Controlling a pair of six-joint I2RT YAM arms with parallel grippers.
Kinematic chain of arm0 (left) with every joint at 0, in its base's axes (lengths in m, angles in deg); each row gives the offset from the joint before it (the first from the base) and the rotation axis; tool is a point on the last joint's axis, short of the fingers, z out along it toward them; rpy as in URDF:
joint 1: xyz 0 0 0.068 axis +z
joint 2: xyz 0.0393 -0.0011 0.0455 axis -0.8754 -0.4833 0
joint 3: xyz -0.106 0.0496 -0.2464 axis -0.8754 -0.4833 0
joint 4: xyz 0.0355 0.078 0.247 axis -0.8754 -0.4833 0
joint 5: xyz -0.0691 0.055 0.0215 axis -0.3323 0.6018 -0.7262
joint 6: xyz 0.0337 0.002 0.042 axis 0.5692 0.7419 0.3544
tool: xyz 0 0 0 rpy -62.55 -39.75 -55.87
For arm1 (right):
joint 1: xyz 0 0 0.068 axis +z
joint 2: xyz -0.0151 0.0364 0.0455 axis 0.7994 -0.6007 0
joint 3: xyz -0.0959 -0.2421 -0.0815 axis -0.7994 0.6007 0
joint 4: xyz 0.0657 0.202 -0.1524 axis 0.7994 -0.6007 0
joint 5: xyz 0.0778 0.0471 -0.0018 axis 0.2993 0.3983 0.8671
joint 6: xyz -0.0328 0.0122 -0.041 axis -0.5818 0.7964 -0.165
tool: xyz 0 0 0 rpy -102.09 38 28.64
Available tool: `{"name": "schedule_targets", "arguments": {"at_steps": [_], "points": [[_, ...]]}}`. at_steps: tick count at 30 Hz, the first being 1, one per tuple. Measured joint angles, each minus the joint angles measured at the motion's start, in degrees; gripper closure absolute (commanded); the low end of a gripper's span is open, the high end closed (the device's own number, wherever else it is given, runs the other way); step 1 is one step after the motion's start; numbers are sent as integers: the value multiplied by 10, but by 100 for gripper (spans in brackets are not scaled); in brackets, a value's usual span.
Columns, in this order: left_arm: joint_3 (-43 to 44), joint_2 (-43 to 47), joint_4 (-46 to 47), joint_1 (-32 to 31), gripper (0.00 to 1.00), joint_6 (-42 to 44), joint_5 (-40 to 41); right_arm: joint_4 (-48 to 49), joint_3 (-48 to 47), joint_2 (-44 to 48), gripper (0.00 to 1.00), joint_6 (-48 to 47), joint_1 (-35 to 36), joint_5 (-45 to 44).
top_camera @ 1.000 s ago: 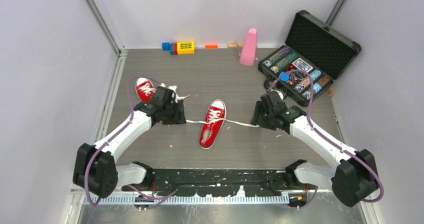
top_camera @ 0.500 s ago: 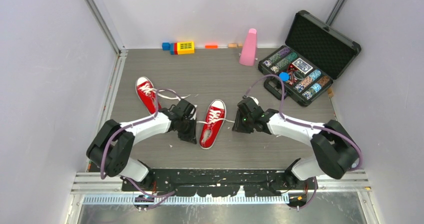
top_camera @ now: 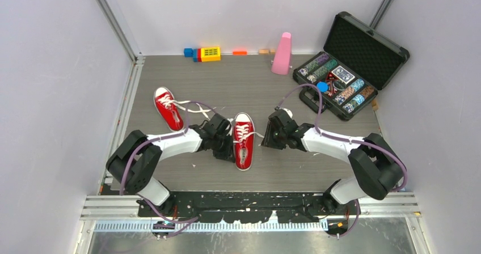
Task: Tie the shoes
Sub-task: Adjust the shoe at the center of the board, then wrap the shoelace around the shoelace.
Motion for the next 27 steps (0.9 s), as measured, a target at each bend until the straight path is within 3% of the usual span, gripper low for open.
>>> {"name": "schedule_targets", "arguments": {"at_steps": [5,8,14,16,20,27], "points": [[0,12,-6,-9,98,0,28,-5,0,17,61,-9,0,-2],[6,56,-43,-16,84,14,65,-16,2,33,60,-19,0,-7],[33,138,-89,-6,37,90,137,-40,12,79,58,-38,0,-10],[35,146,-91,5,29,115,151,-50,14,96,58,-44,0,-10],[35,139,-92,22,26,170,159,-68,14,123,57,-53,0,-11],[55,83,-98,33,26,295,101,-96,14,157,57,-62,0,-10]]}}
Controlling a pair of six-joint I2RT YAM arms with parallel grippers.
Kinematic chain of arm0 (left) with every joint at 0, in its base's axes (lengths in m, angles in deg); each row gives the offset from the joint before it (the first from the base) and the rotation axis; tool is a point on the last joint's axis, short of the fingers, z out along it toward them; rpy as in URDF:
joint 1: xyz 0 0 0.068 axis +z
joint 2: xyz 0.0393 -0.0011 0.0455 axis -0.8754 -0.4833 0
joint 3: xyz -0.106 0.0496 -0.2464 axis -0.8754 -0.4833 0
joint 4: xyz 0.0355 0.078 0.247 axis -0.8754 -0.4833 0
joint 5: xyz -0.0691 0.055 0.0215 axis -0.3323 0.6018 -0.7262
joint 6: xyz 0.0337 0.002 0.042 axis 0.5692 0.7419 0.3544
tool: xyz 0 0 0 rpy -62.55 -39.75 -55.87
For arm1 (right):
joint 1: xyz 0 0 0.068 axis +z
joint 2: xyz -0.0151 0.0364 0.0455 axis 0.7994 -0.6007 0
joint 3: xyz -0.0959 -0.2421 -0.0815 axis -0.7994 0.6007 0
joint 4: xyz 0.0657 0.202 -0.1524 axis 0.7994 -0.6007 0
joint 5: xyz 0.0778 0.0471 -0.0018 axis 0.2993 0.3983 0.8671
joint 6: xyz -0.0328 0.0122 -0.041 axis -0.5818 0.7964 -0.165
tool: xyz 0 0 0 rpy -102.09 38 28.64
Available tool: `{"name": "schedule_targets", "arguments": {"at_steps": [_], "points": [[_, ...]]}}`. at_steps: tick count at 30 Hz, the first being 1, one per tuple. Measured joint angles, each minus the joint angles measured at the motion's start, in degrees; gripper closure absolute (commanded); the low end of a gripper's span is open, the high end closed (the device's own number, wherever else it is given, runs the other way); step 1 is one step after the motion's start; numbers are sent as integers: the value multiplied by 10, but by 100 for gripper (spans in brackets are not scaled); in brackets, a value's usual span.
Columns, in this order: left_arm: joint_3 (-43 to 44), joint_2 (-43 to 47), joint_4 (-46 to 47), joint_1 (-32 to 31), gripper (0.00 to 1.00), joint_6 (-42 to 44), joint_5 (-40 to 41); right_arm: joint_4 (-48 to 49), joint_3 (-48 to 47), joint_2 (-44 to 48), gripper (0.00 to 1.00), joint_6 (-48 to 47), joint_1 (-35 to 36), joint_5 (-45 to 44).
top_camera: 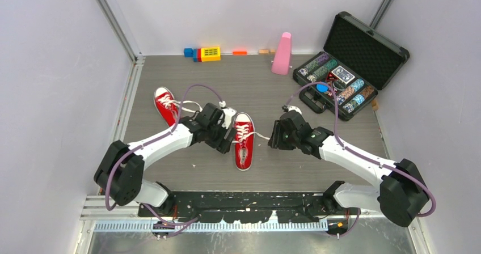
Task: Tie the shoes
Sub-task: Wrap the shoelace around the shoelace.
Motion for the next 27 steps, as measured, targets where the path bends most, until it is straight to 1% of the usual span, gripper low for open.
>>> {"name": "schedule_targets", "arguments": {"at_steps": [7,11,15,21,23,27], "points": [[39,-63,-3,0,31,81,-8,-7,0,13,57,-4,0,6],[54,-99,1,0,33,98,-5,-6,5,13,57,-4,0,14],[54,-112,7,0,40,109,-1,-5,7,13,57,-3,0,17],[55,-129,25,0,41,115,3,0,11,13,59,-3,0,19],[55,-134,25,0,53,116,2,1,12,13,60,-3,0,20],[61,-145,24,0,93,116,2,2,12,13,65,-4,0,20]]}}
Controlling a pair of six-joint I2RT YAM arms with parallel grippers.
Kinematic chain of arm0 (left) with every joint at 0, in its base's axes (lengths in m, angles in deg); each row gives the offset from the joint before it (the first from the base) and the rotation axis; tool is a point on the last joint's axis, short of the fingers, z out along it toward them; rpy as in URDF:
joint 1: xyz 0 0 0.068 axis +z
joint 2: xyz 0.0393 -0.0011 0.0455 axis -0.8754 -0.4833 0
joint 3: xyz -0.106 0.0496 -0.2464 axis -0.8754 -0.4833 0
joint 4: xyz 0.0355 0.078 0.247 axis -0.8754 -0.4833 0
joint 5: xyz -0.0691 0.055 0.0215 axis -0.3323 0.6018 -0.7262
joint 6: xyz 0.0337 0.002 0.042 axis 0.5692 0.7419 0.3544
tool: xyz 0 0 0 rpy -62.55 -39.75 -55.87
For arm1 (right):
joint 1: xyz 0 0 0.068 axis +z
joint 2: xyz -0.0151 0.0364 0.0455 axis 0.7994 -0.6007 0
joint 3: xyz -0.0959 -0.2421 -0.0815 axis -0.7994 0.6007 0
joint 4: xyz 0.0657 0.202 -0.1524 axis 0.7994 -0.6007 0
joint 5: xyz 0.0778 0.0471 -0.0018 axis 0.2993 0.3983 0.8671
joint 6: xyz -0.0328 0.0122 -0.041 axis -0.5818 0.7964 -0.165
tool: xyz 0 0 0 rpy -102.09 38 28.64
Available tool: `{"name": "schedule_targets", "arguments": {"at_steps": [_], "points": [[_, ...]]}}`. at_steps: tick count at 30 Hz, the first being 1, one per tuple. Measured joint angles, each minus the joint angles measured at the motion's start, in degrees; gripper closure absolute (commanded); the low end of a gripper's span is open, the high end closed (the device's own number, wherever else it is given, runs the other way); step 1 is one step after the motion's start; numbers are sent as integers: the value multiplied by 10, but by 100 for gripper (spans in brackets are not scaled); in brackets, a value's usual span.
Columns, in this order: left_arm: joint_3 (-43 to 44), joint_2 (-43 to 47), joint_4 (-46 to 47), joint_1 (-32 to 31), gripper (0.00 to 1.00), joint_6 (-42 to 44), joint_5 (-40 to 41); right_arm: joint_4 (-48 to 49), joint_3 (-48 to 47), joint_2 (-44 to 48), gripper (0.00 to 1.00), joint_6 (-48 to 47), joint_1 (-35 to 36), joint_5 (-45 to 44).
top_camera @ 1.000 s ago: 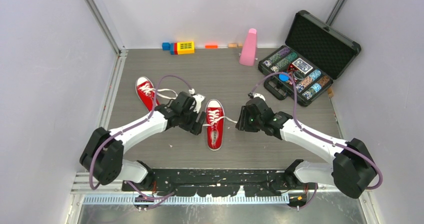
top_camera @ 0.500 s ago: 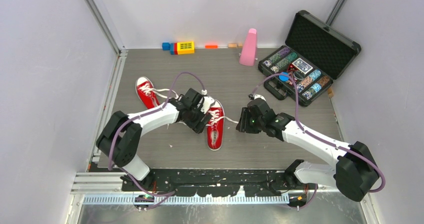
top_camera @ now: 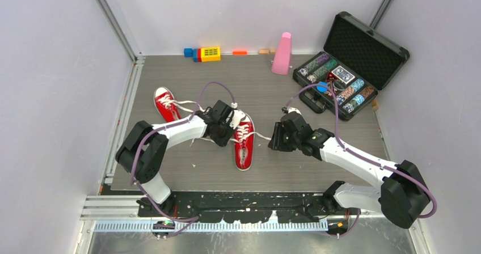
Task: Tie the shoes
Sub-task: Wrap the shoelace around the shoelace.
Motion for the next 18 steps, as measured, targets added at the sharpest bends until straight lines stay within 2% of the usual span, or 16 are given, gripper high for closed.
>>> {"name": "schedule_targets", "arguments": {"at_steps": [1,8,18], "points": [[3,-4,0,0,100,1,0,0,0,0,66,0,0,0],[-1,4,7,0,100,-8,-2,3,0,-2,67,-1,0,1],[-57,136,25,0,100,-59,-5,-14,-33,-51,66,-23,0,-17]]}}
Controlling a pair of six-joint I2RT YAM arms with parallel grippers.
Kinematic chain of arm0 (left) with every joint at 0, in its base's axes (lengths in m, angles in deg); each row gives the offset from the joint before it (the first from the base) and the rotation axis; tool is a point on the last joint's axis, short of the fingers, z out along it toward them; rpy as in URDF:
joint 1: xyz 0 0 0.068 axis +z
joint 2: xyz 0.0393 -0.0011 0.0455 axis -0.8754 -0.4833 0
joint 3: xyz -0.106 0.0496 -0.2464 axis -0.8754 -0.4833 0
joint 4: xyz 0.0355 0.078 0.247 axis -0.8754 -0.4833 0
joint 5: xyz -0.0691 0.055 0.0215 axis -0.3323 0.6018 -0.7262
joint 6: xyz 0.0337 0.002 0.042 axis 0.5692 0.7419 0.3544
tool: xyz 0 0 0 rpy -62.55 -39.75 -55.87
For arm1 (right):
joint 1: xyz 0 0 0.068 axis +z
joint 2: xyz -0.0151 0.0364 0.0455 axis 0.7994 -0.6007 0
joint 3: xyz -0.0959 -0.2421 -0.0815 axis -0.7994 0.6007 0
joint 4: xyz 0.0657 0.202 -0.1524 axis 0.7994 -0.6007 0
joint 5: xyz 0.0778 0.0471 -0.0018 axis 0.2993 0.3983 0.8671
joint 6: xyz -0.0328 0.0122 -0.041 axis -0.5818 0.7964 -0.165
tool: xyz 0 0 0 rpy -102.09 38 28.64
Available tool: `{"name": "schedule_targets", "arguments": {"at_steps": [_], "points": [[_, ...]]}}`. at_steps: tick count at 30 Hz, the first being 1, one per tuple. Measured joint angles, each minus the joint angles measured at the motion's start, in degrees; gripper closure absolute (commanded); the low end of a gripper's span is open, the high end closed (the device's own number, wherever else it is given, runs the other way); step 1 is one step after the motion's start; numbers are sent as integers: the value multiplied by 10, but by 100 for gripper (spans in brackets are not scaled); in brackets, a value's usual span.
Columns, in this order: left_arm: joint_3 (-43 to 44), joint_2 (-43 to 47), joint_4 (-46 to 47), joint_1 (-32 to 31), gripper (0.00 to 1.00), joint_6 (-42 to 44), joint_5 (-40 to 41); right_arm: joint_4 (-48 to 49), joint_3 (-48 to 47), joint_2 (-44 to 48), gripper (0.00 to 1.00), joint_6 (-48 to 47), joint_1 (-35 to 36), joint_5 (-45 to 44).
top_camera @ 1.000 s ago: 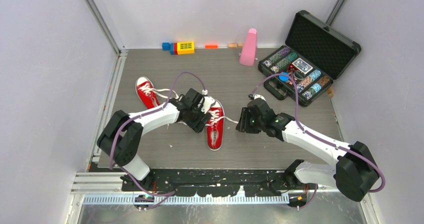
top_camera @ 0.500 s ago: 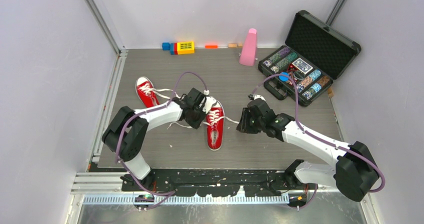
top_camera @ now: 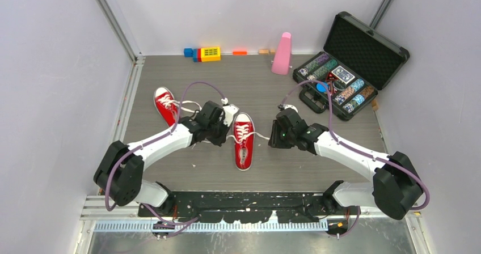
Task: Tie the shoes
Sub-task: Wrap the shoelace around the shoelace.
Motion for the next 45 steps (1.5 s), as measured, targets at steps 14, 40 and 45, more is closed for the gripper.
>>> {"name": "schedule_targets", "arguments": {"at_steps": [14,40,45], "points": [[-25,40,26,0,100,-89,-46,20,-28,-10,59,-30,0,61],[-104,56,197,3,100,-207,-71,173,-162,-217,54,-38,0,265],[-113,57,232,10,100,-219,-73,170,-172,-229,64,-44,0,272]]}}
